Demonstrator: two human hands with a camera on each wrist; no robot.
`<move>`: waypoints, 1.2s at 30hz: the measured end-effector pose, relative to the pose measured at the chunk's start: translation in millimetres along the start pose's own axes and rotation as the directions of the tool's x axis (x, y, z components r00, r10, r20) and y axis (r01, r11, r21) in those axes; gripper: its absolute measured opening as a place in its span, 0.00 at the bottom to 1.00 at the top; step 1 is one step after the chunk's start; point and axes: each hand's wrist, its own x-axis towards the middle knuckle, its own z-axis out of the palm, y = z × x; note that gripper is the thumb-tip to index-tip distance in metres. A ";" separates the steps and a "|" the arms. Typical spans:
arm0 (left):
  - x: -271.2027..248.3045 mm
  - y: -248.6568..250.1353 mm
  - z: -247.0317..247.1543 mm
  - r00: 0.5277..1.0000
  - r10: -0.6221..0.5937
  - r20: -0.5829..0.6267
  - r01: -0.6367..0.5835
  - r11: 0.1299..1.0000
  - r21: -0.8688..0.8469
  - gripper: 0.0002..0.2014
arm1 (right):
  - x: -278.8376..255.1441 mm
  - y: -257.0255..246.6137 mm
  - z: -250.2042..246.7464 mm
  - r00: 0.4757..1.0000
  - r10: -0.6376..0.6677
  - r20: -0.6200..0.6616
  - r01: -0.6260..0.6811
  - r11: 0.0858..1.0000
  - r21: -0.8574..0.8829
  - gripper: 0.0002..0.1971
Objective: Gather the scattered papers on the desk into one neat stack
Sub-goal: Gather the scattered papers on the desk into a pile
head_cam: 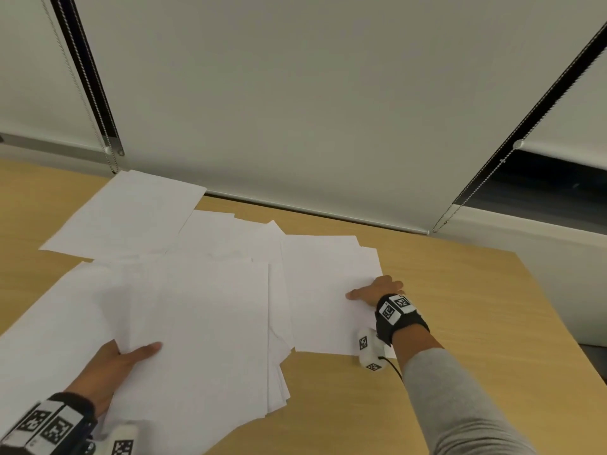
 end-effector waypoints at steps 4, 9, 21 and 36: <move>-1.1 3.8 0.6 1.000 -0.016 0.015 0.017 1.000 -0.020 0.10 | 4.4 -6.5 -2.3 0.999 0.035 0.034 -0.035 0.999 0.010 0.70; 0.3 4.1 2.0 1.000 -0.024 0.001 0.024 0.999 -0.031 0.12 | 6.2 -6.8 -8.7 0.999 0.036 0.012 -0.035 0.993 -0.112 0.68; -1.3 5.3 1.7 0.999 -0.038 -0.019 0.038 0.999 0.015 0.13 | 18.7 -21.1 -9.7 0.989 -0.147 -0.012 0.143 0.937 0.319 0.37; 3.6 2.6 -0.2 0.999 -0.046 -0.028 0.048 0.998 0.042 0.15 | 2.1 -8.6 -0.5 0.885 -0.395 0.248 0.137 0.728 0.672 0.38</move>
